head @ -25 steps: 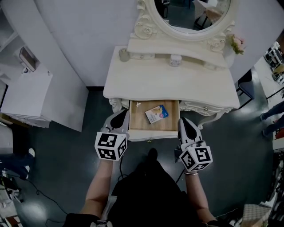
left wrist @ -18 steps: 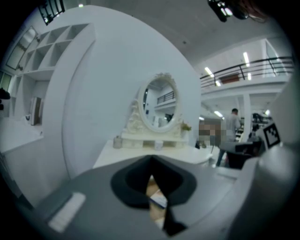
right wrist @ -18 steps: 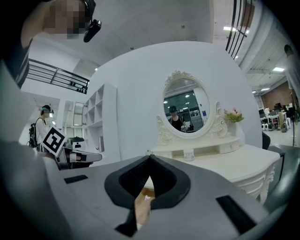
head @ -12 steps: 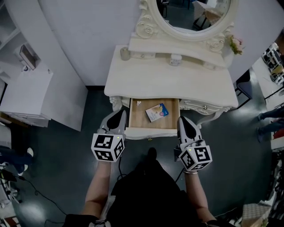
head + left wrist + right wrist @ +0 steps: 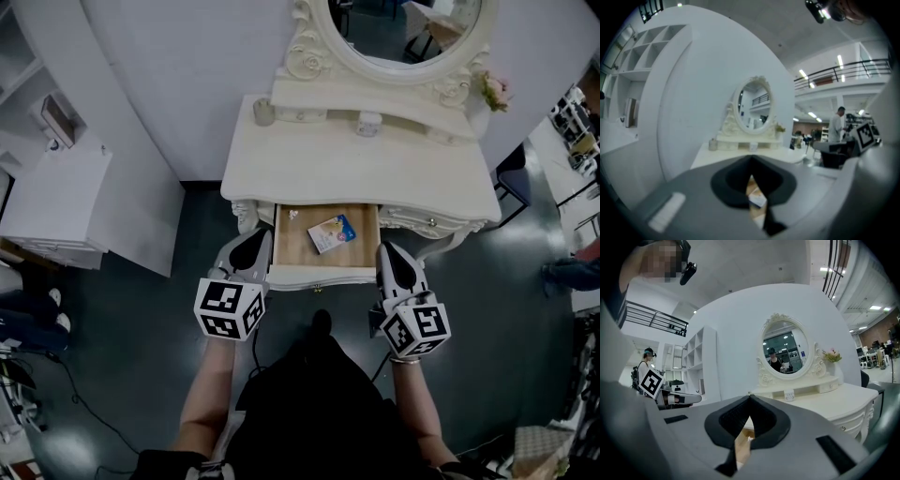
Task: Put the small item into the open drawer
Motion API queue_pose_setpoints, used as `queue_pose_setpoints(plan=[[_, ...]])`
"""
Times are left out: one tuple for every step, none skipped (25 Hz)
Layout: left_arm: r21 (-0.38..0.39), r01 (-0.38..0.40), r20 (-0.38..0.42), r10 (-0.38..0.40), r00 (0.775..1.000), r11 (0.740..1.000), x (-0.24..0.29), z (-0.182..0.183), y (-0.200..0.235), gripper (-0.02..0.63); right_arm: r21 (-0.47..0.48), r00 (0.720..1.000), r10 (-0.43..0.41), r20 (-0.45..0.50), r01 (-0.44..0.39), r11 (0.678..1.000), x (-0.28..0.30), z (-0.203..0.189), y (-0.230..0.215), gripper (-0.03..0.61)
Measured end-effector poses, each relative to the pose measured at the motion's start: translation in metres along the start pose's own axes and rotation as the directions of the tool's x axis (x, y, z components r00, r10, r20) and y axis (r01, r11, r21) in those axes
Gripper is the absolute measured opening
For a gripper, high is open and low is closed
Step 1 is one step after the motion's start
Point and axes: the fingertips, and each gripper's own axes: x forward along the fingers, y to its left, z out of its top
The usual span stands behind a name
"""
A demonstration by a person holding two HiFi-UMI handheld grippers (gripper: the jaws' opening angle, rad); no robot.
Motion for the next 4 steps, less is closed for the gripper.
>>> queue_pose_setpoints(plan=[[0.000,0.001,0.000,-0.001,1.000,1.000,-0.0010,0.0000,-0.0001,0.005,0.001,1.000,0.000,0.002,0.000,1.000,-0.0009,0.0002,0.0010,0.005],[-0.001,0.000,0.000,0.000,1.000,1.000,-0.0021,0.0001,0.0000,0.005,0.002,1.000,0.002,0.004,-0.002,1.000,-0.0016,0.0008,0.0021,0.003],[-0.001,-0.001,0.000,0.001,1.000,1.000,-0.0033,0.0004,0.0003,0.005,0.003,1.000,0.004,0.007,-0.004,1.000,-0.0021,0.0015,0.0034,0.005],[-0.002,-0.002,0.000,0.002,1.000,1.000,-0.0046,0.0007,0.0007,0.005,0.004,1.000,0.006,0.010,-0.006,1.000,-0.0025,0.0024,0.0047,0.003]])
